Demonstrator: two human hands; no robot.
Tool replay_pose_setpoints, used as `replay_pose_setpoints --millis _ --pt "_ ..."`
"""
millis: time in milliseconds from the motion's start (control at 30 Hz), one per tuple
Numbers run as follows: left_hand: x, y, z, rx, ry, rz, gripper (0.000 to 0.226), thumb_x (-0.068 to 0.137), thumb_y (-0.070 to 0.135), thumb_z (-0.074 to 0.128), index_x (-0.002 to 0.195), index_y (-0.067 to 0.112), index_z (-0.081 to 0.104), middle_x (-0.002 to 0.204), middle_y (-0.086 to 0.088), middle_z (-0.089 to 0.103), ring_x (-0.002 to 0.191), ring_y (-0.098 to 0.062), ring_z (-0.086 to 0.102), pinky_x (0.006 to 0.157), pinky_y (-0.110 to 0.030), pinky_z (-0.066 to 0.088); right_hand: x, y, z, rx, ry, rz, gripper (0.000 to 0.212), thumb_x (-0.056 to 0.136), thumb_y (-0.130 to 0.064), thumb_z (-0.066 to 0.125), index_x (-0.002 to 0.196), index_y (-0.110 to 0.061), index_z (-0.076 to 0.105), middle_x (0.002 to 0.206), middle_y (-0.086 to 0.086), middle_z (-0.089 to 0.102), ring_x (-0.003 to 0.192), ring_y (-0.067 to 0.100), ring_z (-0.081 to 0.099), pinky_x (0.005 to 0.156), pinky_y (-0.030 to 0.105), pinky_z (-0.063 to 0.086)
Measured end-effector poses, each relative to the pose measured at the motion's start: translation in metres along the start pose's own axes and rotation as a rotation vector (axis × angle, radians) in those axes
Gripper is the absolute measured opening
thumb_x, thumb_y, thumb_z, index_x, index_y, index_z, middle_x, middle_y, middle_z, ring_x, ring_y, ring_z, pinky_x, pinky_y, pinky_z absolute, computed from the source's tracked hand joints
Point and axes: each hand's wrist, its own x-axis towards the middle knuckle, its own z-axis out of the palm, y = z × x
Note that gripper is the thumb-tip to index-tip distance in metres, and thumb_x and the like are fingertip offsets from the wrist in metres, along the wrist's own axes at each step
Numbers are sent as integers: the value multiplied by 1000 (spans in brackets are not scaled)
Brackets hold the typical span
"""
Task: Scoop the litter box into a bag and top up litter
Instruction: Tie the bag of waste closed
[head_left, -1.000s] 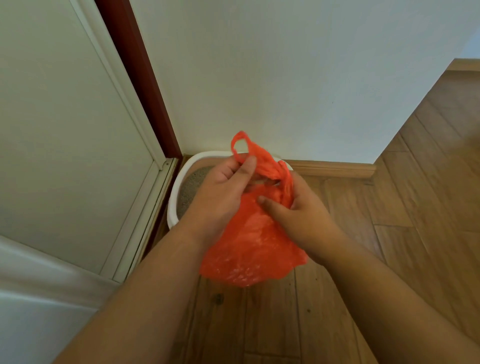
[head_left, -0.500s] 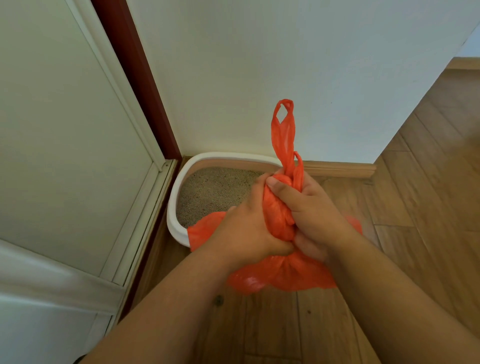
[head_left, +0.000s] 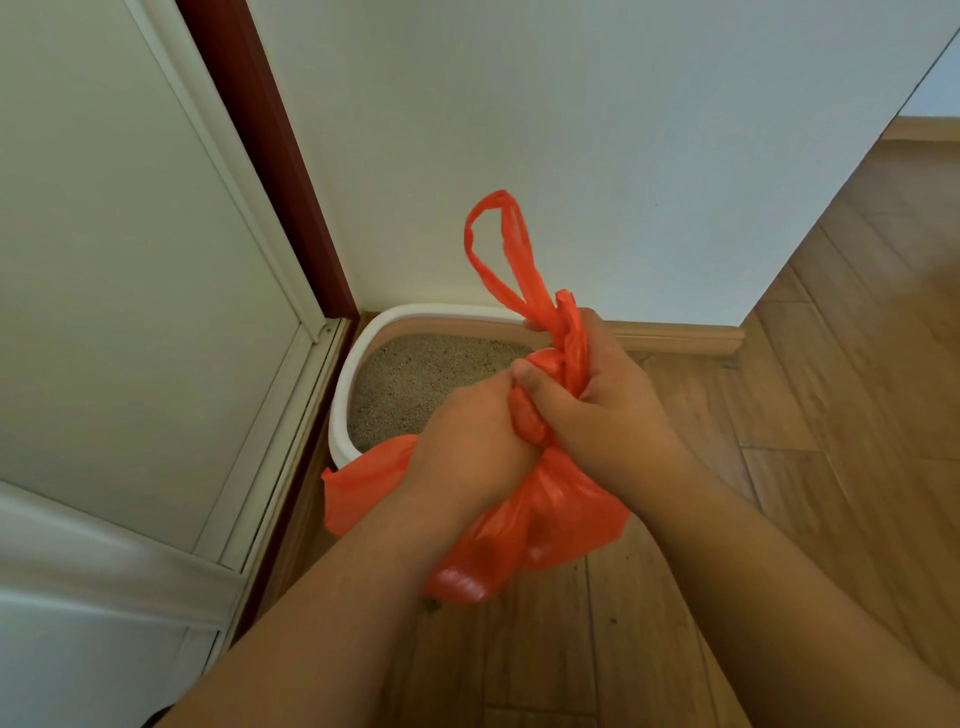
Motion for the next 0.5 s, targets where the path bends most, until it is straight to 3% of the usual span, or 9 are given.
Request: replay_pose_setpoints --millis 100,167,267,367,500 --pt "-2 1 -3 -63 49 -28 29 90 39 48 115 37 61 93 8 72 86 -17 68 77 -39 57 4 6 -10 -330 119 23 32 88 -60 63 112 -40 63 92 -17 70 99 -3 62 105 31 33" --pt "-5 2 -6 -164 99 -48 27 85 37 56 110 32 64 90 8 72 84 -17 69 76 -41 58 4 1 -14 -91 37 164 30 87 -62 66 106 -39 68 96 -14 74 97 -1 67 106 43 47" --pt "-8 3 -8 -221 136 8 26 80 30 58 105 28 66 88 9 69 84 -15 66 74 -42 56 1 -2 -10 150 -90 220 21 91 -54 67 111 -49 67 102 -19 75 95 -4 70 95 37 58" --pt "-7 0 -5 -159 160 42 16 74 22 55 89 20 61 87 8 53 89 -17 50 74 -39 47 -1 -4 -3 186 -133 191 16 96 -50 62 93 -66 64 104 -15 75 98 2 71 96 41 58" --pt "-9 3 -4 -180 140 23 15 76 21 55 87 16 64 84 0 57 81 -20 58 70 -45 51 -3 -1 1 136 -102 192 11 95 -51 63 95 -61 59 103 -15 73 98 2 69 95 41 57"
